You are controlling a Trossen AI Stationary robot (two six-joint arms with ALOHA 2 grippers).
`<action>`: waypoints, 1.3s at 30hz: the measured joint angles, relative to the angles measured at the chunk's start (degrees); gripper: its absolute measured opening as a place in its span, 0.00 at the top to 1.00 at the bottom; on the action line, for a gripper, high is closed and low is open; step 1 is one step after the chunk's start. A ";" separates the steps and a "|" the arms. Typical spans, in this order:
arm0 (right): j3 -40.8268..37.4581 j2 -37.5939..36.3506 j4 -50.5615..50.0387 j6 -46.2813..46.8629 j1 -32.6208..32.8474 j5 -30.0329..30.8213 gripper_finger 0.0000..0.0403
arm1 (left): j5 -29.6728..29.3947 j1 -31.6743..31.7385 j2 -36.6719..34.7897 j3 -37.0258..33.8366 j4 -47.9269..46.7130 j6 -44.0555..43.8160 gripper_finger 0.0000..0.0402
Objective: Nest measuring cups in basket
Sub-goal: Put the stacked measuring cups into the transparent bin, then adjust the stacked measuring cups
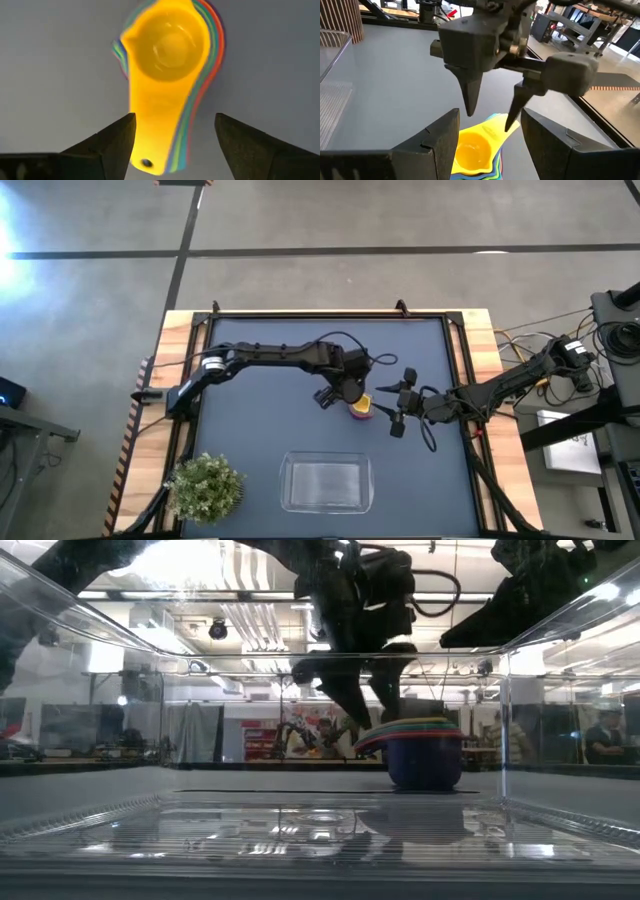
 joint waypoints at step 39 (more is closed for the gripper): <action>-0.04 -0.02 -0.38 -0.48 0.00 0.04 0.50 | -2.79 1.34 9.48 4.55 0.50 -22.50 0.20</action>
